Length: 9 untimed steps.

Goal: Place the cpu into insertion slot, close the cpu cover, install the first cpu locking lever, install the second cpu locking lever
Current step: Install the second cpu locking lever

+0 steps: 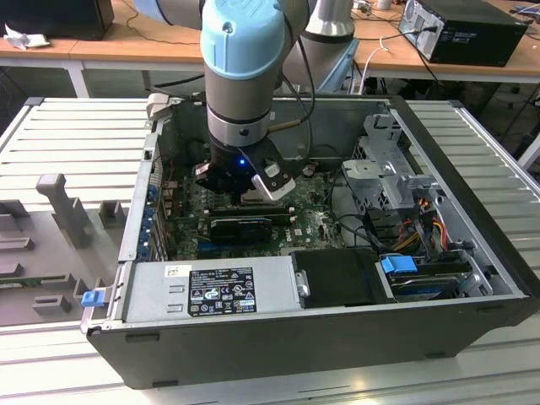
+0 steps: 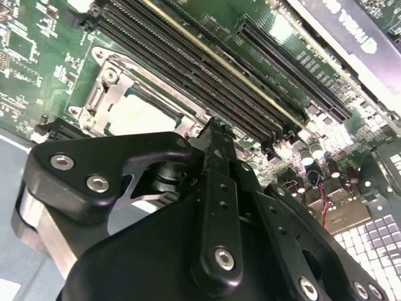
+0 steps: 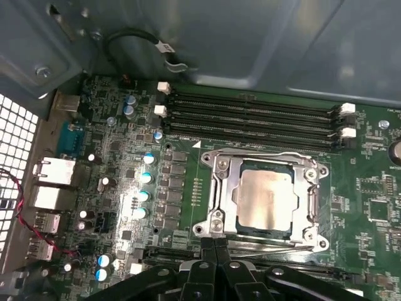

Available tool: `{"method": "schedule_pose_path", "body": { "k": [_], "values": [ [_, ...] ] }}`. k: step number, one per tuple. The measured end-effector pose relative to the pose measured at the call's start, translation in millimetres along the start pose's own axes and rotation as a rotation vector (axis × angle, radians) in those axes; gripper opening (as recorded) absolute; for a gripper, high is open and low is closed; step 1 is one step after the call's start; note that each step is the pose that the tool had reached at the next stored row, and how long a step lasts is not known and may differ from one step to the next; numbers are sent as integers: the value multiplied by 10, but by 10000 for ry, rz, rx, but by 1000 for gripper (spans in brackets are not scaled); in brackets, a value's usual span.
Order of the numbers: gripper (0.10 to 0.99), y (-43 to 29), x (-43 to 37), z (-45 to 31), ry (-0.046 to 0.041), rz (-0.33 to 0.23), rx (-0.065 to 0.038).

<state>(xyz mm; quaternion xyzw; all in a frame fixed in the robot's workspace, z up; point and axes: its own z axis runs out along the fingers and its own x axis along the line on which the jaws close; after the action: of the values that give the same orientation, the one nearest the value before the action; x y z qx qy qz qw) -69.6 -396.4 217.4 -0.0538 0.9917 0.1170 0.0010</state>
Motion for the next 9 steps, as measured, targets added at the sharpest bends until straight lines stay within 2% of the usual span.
{"method": "schedule_pose_path", "body": {
  "k": [2, 4, 9],
  "values": [
    [106, -14, 4, 48, -5, 15, -24],
    [106, -18, 14, 67, -9, 21, -58],
    [106, -38, 46, 126, -31, 14, -269]
  ]
}}
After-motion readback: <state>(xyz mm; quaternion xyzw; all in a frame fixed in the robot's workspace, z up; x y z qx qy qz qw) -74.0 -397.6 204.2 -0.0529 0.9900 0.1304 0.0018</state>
